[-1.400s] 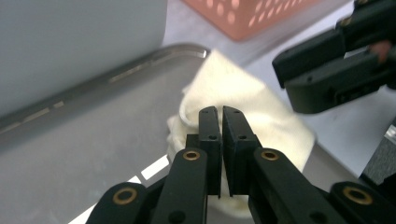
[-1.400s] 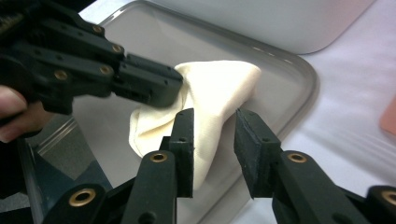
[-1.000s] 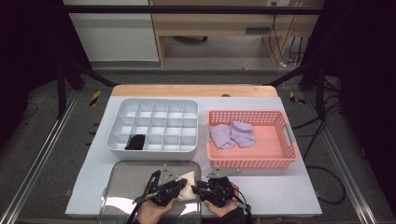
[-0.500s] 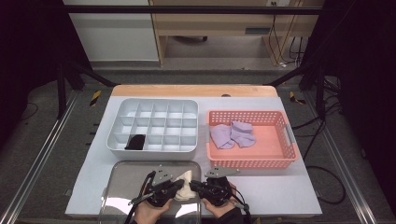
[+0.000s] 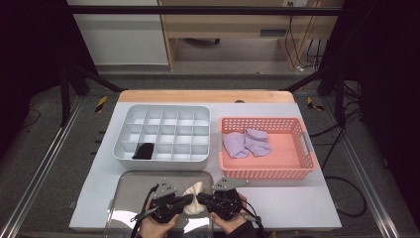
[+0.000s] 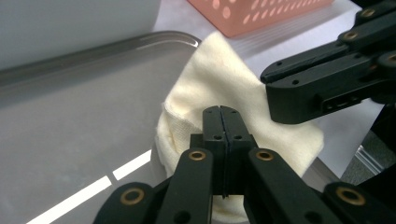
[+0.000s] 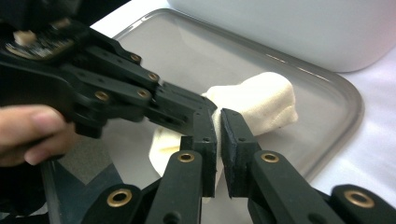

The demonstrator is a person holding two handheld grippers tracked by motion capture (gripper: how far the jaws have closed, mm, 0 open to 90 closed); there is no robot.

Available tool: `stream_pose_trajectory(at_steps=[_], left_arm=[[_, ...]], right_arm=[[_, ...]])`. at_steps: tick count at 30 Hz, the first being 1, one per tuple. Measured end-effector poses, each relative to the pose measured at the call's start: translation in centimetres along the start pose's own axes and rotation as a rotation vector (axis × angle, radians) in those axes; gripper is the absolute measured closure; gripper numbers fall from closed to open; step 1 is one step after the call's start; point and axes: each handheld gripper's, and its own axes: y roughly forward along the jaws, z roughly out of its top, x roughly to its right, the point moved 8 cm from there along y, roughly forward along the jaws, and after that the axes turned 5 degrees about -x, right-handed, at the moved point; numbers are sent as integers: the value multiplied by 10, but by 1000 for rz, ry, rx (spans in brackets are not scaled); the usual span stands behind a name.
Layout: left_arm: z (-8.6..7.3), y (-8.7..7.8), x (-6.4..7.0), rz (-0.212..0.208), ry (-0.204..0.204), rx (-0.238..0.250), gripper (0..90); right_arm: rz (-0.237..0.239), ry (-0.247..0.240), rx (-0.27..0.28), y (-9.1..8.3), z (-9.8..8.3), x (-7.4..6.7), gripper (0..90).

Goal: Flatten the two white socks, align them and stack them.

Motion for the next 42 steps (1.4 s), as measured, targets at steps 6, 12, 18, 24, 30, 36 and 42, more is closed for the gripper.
stream_pose_trajectory(at_steps=[6, 12, 18, 24, 30, 36, 42], left_arm=[[2, -1, 0, 7, 7, 7, 894], [5, -31, -10, 76, 38, 56, 894], [-17, -36, -27, 128, 5, -12, 893], [-20, -23, -18, 102, 22, -42, 893], [-21, -23, -18, 102, 23, -42, 893], [-22, -22, -17, 109, 29, -47, 894], [-22, -21, -19, 102, 24, -54, 894]], right_arm=[[1, -15, -7, 2, -1, -2, 852], [-7, -6, -6, 0, -1, 0, 851], [-7, -13, -5, 0, 1, -1, 848], [-3, -43, -22, 3, 2, -5, 845], [27, -70, -50, 10, 3, -11, 839], [61, -98, -51, 18, 6, -20, 835], [78, -118, -74, 31, -3, -26, 835]])
